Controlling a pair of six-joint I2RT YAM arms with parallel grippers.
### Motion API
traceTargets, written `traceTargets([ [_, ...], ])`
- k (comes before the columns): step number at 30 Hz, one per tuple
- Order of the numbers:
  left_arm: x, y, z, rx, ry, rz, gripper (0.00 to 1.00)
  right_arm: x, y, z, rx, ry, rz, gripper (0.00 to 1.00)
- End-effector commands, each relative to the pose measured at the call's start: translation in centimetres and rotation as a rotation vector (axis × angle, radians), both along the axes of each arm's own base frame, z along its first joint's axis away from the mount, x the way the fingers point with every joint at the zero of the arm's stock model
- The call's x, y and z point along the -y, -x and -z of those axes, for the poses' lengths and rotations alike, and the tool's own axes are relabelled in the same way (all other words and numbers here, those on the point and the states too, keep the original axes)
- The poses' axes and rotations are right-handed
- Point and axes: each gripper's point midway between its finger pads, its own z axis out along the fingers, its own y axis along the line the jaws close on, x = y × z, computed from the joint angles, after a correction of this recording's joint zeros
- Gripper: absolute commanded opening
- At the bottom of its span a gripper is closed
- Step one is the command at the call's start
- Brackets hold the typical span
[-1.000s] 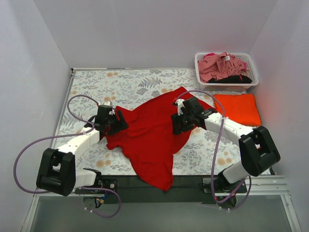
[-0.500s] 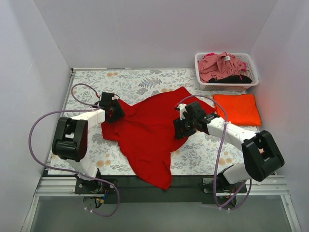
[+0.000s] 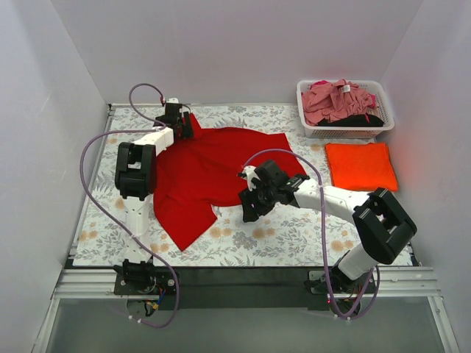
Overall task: Fold and stack the t-shirts
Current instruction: Flatten the tshirt out
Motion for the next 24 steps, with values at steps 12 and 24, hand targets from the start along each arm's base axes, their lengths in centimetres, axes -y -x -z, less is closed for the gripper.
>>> traceTargets([
  [12,0.0,-2.3,-11.6,0.190,0.027,0.005,0.98,1.7,-5.2,-3.4,0.184,0.013,0.152,0.69],
  [24,0.5,19.5,-14.0,0.070,0.300,-0.134,0.95,12.1,-14.3,-4.5,0.219,0.024,0.575,0.65],
])
